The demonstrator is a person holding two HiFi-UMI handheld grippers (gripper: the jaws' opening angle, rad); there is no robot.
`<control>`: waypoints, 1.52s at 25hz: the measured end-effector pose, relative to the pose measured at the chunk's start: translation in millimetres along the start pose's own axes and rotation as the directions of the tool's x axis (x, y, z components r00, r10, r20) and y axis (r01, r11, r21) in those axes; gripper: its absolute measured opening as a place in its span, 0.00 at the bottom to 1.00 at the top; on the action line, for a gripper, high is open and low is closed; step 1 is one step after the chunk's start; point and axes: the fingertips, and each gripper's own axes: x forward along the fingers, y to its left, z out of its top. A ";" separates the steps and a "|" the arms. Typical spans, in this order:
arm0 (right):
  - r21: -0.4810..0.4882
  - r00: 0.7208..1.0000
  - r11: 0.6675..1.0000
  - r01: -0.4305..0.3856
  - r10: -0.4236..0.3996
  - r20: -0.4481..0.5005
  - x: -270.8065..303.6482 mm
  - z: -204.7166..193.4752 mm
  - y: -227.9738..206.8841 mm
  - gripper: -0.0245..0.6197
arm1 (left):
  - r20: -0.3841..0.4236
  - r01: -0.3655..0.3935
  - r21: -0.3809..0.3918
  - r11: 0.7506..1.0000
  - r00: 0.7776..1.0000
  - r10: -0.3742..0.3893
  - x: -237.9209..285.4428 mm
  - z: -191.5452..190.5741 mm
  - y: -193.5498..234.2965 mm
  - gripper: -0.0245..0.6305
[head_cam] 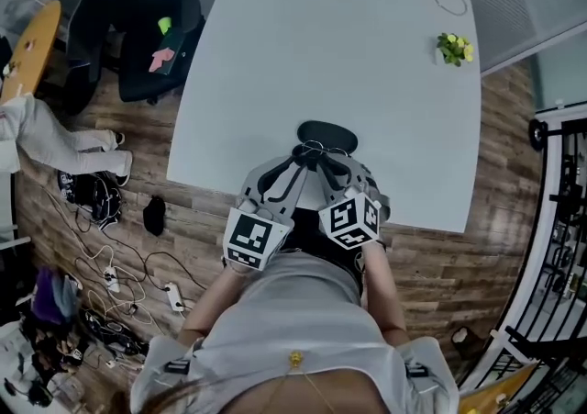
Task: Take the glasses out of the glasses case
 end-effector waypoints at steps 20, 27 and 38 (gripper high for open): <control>-0.113 0.932 0.986 -0.125 0.078 -0.355 90.2 -104.5 12.5 0.19 | -0.085 -0.011 -0.052 0.999 0.996 0.006 -8.8 -23.4 43.0 0.17; -0.149 0.923 0.981 -0.125 0.060 -0.379 101.5 -112.8 11.9 0.14 | -0.095 -0.010 -0.063 0.998 0.995 0.004 -11.8 -29.3 46.6 0.17; -0.176 0.944 0.979 -0.103 0.041 -0.327 92.9 -89.3 6.5 0.12 | -0.089 0.021 -0.047 0.999 0.996 -0.026 -9.0 -26.6 46.2 0.17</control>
